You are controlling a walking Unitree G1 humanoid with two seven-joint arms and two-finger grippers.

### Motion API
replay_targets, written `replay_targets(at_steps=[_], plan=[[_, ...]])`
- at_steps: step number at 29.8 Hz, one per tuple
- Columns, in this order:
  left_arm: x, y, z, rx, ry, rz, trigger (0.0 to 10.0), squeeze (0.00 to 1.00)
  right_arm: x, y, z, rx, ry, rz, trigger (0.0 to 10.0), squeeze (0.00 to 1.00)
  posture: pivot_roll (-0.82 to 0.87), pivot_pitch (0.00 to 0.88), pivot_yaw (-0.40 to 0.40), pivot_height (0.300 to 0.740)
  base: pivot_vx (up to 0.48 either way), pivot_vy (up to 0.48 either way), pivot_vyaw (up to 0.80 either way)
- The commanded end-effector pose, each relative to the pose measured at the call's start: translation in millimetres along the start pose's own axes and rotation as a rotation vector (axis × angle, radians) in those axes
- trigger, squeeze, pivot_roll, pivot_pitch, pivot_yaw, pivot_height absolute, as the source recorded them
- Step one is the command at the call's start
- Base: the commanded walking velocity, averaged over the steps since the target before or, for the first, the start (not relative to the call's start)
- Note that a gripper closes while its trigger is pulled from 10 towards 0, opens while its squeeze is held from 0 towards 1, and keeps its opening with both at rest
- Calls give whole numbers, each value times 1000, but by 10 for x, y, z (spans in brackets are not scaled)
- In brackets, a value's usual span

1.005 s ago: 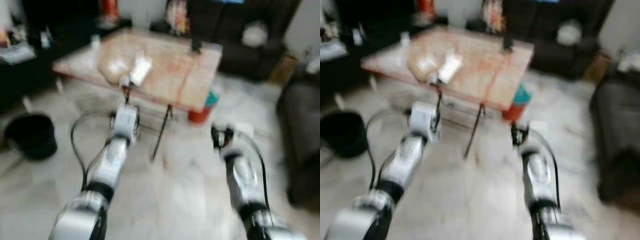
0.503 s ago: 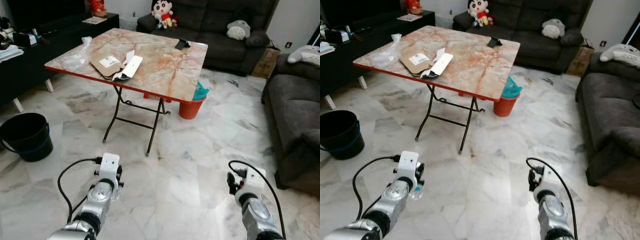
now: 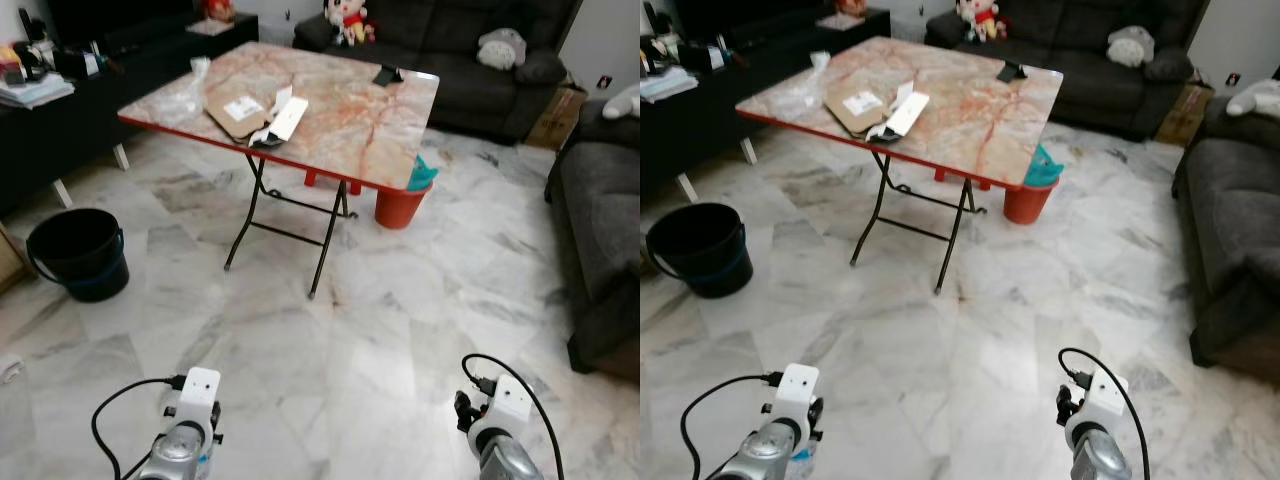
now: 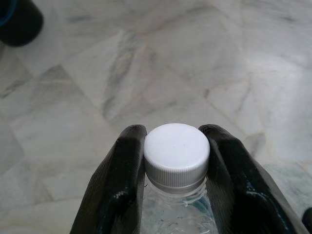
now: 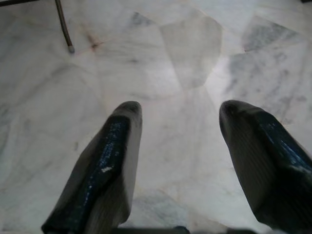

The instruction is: Picking trash to rubbish bin

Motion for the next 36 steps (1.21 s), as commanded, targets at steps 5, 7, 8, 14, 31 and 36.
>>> replay_targets(at_steps=[5, 7, 8, 14, 31, 36], plan=[[-43, -7, -52, -16, 11, 14, 10000, 0, -21, -8, -65, -25, 21, 7, 10000, 0, 179, 0, -72, 740, 0, 0, 0], [-101, -19, -41, -14, 15, 33, 10000, 0, -77, -21, -89, -33, 22, 25, 10000, 0, 184, 0, -68, 740, 0, 0, 0], [-235, -50, -22, -9, 24, 78, 10000, 0, -192, -50, -131, -47, 25, 62, 10000, 0, 187, 0, -67, 740, 0, 0, 0], [-409, -101, 2, -4, 35, 128, 10000, 0, -423, -115, -139, -56, 21, 131, 10000, 0, 195, 0, -57, 740, 0, 0, 0], [-423, -108, 105, -8, 87, 146, 10000, 0, -555, -156, -68, -75, 82, 161, 10000, 0, 197, 0, 5, 740, 0, 0, 0], [-401, -97, 116, -7, 105, 147, 10000, 0, -543, -149, -27, -69, 93, 155, 10000, 0, 204, 0, 7, 740, 0, 0, 0]])
Point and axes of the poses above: a point about 5 cm out from each wrist's last joint towards the gripper, its own y axis pointing out of the wrist towards the gripper, its own x axis along the axis of the wrist's last joint, z = x × y, the point moved 6 cm from there along y, pointing out of the wrist towards the gripper, and after that the axes turned 9 degrees about -y, right-handed, at the moved point
